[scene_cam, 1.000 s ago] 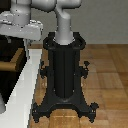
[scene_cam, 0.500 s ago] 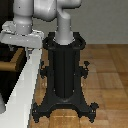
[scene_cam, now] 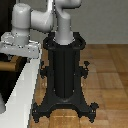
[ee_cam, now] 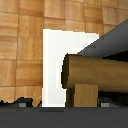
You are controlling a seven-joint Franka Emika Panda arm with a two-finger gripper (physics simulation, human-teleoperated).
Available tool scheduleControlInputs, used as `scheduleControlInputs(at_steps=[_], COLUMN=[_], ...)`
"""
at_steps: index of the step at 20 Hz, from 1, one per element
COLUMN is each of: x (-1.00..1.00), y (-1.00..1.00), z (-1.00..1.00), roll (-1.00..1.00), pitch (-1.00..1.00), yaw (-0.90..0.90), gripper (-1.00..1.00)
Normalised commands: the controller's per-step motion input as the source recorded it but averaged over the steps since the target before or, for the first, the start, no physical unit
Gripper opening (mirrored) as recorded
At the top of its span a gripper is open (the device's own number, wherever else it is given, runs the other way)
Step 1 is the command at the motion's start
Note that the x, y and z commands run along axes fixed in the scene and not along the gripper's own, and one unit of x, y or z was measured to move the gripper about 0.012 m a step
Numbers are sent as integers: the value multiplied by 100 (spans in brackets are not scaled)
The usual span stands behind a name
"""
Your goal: Open the door by pressing down and pulling on the handle.
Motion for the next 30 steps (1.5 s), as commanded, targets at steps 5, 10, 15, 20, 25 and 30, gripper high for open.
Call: scheduleControlInputs(at_steps=[5,10,15,20,25,30], x=[0,0,0,0,0,0], y=[0,-20,-20,-20,-40,-20], z=[-20,-20,-20,-20,-40,-40], roll=[0,0,0,0,0,0], pitch=[0,0,0,0,0,0], yaw=[0,0,0,0,0,0], gripper=[100,100,100,100,100,100])
